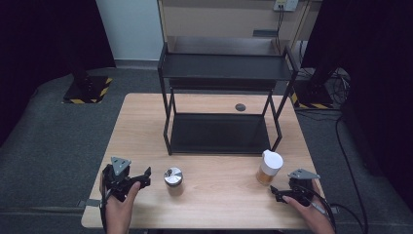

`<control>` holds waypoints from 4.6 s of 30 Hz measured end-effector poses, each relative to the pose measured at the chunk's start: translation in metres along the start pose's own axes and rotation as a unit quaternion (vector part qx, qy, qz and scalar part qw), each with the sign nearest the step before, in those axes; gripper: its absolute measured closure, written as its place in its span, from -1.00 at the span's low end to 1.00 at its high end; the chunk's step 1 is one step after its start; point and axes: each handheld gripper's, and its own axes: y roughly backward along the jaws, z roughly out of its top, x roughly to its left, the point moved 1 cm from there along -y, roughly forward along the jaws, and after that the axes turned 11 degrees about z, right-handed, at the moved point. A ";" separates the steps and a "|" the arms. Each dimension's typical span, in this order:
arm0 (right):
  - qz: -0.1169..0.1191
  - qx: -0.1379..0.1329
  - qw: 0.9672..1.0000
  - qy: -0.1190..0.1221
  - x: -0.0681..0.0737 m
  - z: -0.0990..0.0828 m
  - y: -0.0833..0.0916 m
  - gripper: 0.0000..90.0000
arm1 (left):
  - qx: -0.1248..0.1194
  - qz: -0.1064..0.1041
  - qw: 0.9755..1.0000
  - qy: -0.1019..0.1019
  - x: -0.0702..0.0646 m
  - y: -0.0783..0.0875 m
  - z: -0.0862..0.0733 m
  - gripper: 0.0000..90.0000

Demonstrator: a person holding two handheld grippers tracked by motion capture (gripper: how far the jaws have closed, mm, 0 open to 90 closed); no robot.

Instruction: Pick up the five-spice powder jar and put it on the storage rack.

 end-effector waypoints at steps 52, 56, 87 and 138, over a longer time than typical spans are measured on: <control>0.001 0.000 1.000 0.001 0.000 0.000 0.000 -0.97 | -0.026 -0.065 0.997 -0.031 -0.030 0.022 0.009 -0.96; 0.001 0.000 1.000 0.001 0.000 0.000 0.000 -0.97 | -0.029 -0.071 0.997 -0.033 -0.033 0.024 0.009 -0.96; 0.002 0.000 1.000 0.002 -0.001 0.000 0.000 -0.97 | -0.003 -0.092 0.992 -0.089 -0.062 0.016 0.008 -0.97; 0.002 0.001 1.000 0.002 -0.001 0.000 0.000 -0.97 | 0.058 -0.112 0.986 -0.112 -0.066 -0.027 0.003 -0.85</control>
